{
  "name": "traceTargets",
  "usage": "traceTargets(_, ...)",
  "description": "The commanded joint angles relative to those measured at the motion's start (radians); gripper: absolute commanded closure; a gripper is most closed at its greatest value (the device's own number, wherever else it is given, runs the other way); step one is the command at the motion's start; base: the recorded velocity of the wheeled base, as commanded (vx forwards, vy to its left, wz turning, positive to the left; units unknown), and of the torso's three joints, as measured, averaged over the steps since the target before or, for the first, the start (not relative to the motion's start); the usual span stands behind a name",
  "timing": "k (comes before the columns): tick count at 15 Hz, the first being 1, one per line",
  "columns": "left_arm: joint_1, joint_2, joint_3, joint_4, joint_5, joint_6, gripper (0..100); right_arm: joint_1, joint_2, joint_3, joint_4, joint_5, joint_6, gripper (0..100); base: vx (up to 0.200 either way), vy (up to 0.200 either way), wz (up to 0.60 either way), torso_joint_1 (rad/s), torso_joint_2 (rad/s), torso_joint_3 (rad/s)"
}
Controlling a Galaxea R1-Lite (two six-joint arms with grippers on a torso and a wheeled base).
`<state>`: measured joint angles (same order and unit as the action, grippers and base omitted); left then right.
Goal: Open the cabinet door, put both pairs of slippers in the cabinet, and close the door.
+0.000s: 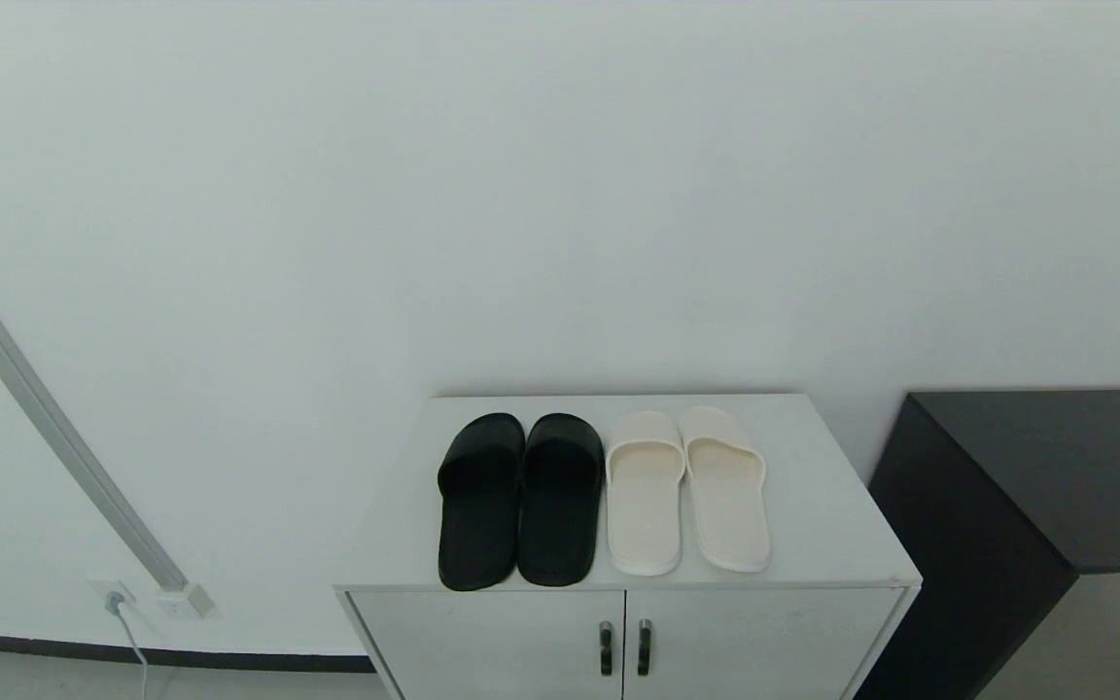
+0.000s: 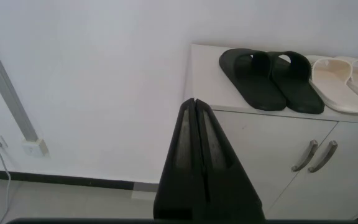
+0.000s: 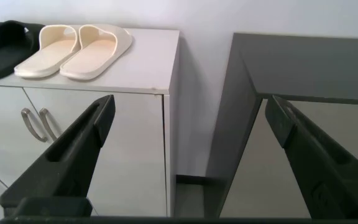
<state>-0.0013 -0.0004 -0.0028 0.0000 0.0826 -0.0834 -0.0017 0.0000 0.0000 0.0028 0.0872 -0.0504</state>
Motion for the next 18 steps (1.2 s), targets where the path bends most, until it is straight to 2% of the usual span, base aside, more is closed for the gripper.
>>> traceTargets(1, 0.000, 0.000, 0.000, 0.000, 0.000, -0.002, 100, 0.000, 0.002, 0.000, -0.001, 0.000, 0.000, 0, 0.000, 0.000, 0.00, 0.000, 0.00, 0.000)
traceTargets(9, 0.000, 0.000, 0.000, -0.002, 0.002, -0.002, 100, 0.000, 0.002, 0.000, -0.009, -0.003, 0.000, 0, 0.000, 0.000, 0.00, 0.000, 0.00, 0.000)
traceTargets(10, 0.000, 0.000, 0.000, 0.000, 0.002, -0.004, 100, 0.002, 0.008, -0.084, -0.047, -0.006, 0.038, 0, 0.000, 0.000, 0.00, 0.000, 0.00, 0.000)
traceTargets(11, 0.000, 0.000, 0.000, -0.002, 0.000, -0.007, 100, 0.012, 0.084, -0.230, -0.014, -0.011, 0.124, 0, 0.000, 0.000, 0.00, 0.000, 0.00, 0.000)
traceTargets(12, 0.001, 0.000, 0.000, -0.002, 0.000, -0.006, 100, 0.017, 0.146, -0.282, 0.059, -0.009, 0.123, 0, 0.000, 0.000, 0.00, 0.000, 0.00, 0.000)
traceTargets(14, 0.000, 0.000, 0.000, -0.002, 0.000, -0.009, 100, 0.032, 0.236, -0.236, 0.105, 0.023, 0.072, 0, 0.000, 0.000, 0.00, 0.000, 0.00, 0.000)
traceTargets(16, 0.001, 0.000, 0.000, -0.002, 0.000, -0.007, 100, 0.049, 0.342, -0.227, 0.048, 0.045, 0.075, 0, 0.000, 0.000, 0.00, 0.000, 0.00, 0.000)
traceTargets(18, 0.000, 0.000, 0.000, -0.002, -0.003, -0.006, 100, 0.071, 0.588, -0.232, -0.129, 0.045, 0.077, 0, 0.000, 0.000, 0.00, 0.000, 0.00, 0.000)
